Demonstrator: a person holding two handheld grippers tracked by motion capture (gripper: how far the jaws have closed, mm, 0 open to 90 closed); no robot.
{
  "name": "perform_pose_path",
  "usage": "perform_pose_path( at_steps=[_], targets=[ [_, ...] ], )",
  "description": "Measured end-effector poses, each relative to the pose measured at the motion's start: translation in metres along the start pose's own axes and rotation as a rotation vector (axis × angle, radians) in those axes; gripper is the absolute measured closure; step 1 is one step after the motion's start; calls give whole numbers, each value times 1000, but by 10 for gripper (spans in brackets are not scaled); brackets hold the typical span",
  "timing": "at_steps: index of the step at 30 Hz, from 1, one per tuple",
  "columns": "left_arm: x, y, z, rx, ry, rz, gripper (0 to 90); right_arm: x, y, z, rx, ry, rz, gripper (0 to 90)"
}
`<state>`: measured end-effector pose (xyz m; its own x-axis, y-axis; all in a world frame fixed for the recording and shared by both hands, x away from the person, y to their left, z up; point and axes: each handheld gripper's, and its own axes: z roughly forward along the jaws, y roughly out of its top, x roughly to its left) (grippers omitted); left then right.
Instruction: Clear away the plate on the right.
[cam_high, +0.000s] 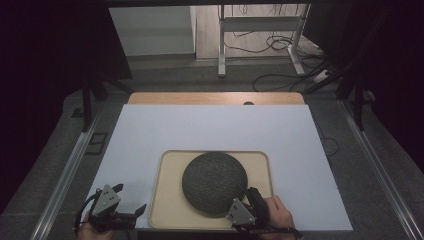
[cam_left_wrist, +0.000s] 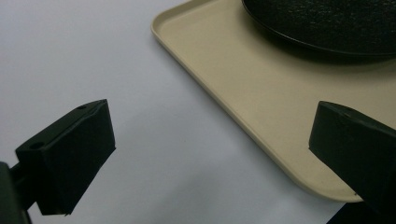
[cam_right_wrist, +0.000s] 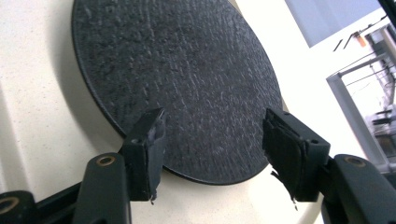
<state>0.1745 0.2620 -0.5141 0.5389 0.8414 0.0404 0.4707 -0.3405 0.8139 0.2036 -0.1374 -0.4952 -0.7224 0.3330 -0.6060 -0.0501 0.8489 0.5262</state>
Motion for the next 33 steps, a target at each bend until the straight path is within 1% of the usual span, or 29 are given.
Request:
perform_pose_path(
  at_steps=[2,7,10,11,24,30,33],
  targets=[
    [0,0,0,-1,-1,-1,0,-3,-2,0,-6,-1,37,378],
    [0,0,0,-1,-2,-2,0,-11,-8,0,-11,15,99,356],
    [0,0,0,0,-3,-1,0,-14,-11,1,-7,16,119,345],
    [0,0,0,0,-3,-1,0,-17,-14,2,-7,21,132,339],
    [0,0,0,2,-3,-2,0,-26,-24,4,6,32,192,302],
    [0,0,0,2,-2,-2,0,-30,-28,5,14,37,207,296],
    [1,0,0,2,-2,-3,0,-33,-31,5,15,34,224,292]
  ],
)
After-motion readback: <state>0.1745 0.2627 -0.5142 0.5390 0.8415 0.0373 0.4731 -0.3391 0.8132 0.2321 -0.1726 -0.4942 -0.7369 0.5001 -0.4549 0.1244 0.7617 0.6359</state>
